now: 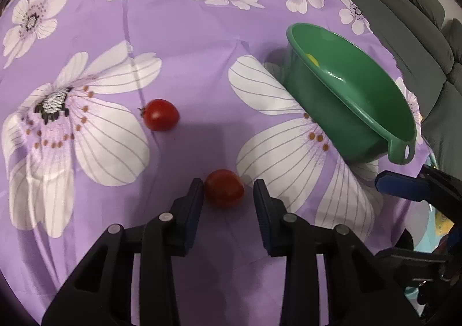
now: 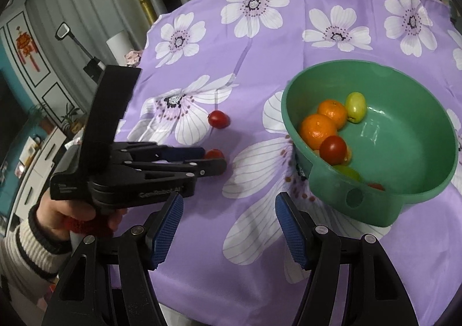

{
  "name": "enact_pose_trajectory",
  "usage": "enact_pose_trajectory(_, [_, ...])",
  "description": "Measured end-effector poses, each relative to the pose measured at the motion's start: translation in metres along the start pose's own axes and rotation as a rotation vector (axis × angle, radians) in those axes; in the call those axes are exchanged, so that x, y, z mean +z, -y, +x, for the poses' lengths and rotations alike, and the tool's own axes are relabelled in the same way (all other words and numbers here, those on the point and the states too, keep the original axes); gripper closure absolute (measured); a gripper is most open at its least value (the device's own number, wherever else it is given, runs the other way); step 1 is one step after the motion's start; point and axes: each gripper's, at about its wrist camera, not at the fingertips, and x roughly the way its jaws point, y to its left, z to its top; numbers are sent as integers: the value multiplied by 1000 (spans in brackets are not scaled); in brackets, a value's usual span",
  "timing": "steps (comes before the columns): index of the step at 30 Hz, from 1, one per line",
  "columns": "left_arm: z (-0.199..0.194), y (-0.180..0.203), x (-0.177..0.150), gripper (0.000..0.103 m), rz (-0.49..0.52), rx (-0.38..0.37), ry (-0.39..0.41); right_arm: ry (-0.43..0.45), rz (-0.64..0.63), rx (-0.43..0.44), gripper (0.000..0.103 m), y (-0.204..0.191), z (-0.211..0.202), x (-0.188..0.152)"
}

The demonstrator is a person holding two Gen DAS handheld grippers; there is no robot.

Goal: Organize fruits
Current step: 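Close the left tool on a cherry tomato while the right tool grasps the other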

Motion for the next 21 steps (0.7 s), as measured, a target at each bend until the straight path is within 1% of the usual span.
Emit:
enact_pose_trajectory(1, [2, 0, 1, 71, -5, -5, -8, 0, 1, -1, 36, 0, 1, 0])
enact_pose_trajectory(2, [3, -1, 2, 76, -15, -10, -15, -1, 3, 0, 36, 1, 1, 1])
enact_pose_trajectory(4, [4, -5, 4, 76, -43, -23, -14, -3, 6, 5, 36, 1, 2, 2])
enact_pose_trajectory(8, [-4, -13, 0, 77, -83, -22, 3, -7, -9, 10, 36, -4, 2, 2])
enact_pose_trajectory(12, [-29, -24, -17, 77, -118, -20, 48, -27, -21, 9, 36, -7, 9, 7])
enact_pose_trajectory(16, [-55, -47, -35, 77, -194, -10, 84, -43, -44, 20, 36, -16, 20, 14])
enact_pose_trajectory(21, [-81, -71, -53, 77, -266, 18, 133, -72, -73, 13, 36, -31, 46, 33])
